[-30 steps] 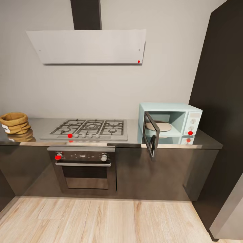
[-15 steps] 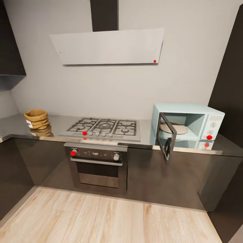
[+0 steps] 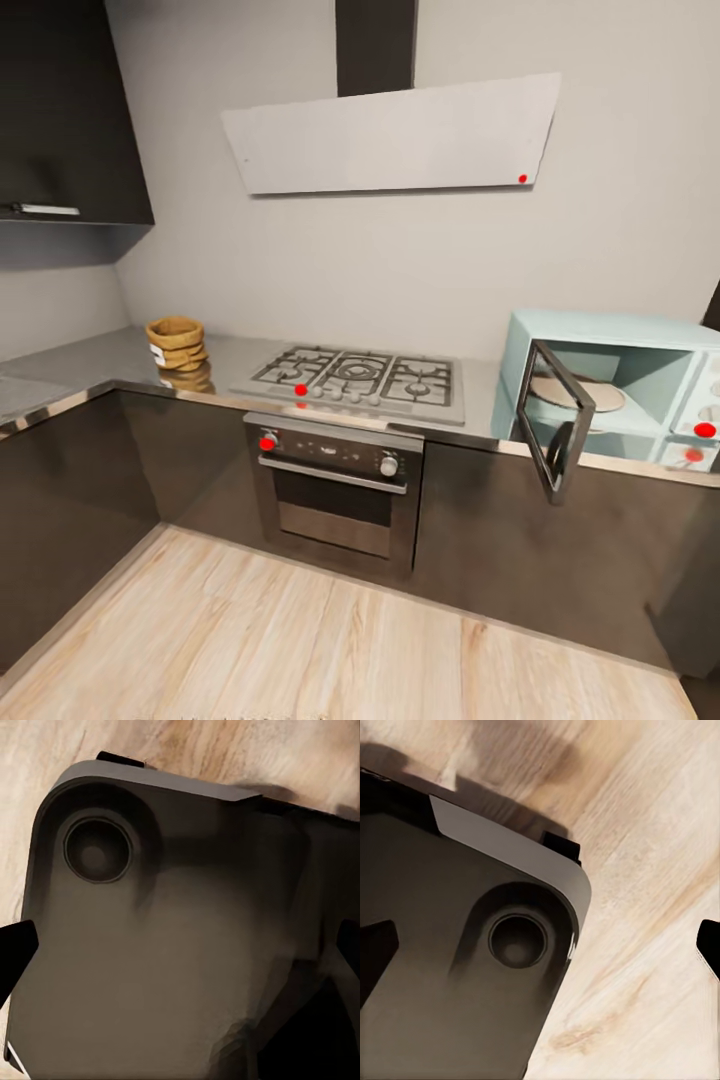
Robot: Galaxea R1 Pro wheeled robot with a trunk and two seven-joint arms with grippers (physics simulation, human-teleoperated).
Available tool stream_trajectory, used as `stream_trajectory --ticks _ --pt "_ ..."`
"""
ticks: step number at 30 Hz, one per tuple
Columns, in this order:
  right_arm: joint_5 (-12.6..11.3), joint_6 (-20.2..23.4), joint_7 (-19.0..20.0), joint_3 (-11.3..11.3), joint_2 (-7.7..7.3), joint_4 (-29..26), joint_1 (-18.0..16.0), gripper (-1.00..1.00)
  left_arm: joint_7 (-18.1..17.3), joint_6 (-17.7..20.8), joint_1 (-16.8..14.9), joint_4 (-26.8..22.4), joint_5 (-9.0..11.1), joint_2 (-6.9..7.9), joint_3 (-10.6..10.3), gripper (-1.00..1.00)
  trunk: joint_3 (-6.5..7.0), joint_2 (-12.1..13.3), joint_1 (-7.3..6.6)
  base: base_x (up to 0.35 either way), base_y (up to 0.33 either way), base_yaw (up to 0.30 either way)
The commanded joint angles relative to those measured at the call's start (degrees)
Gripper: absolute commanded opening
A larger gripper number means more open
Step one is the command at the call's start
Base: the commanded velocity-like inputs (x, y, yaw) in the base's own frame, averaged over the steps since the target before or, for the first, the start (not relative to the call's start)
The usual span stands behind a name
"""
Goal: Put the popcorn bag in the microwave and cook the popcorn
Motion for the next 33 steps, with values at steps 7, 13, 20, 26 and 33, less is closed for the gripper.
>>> stream_trajectory --ticks 7,13,20,26,33 --pt "0.3 -0.5 0.1 -0.5 -0.03 0.2 -0.1 1.00 -0.2 -0.1 0.0 -0.1 9.8 0.14 2.7 1.00 -0.12 0.0 0.00 0.000 0.000 0.300" --pt "0.3 -0.5 0.1 -0.5 -0.11 0.2 -0.1 1.00 -0.2 -0.2 0.0 0.0 10.4 0.15 2.6 1.00 -0.26 0.0 0.00 0.000 0.000 0.300" --pt "0.4 -0.4 0.2 -0.5 -0.12 0.2 -0.1 1.00 -0.2 -0.2 0.0 0.0 10.4 0.15 2.2 1.00 -0.45 0.0 0.00 0.000 0.000 0.300" --pt "0.4 -0.4 0.2 -0.4 -0.12 0.2 -0.1 1.00 -0.2 -0.1 0.0 0.1 10.3 0.08 2.1 1.00 -0.61 0.0 0.00 0.000 0.000 0.300" --pt "2.6 -0.4 0.1 -0.4 -0.04 0.2 -0.1 1.00 -0.2 -0.2 0.0 0.1 10.2 0.05 2.2 1.00 -0.77 0.0 0.00 0.000 0.000 0.300"
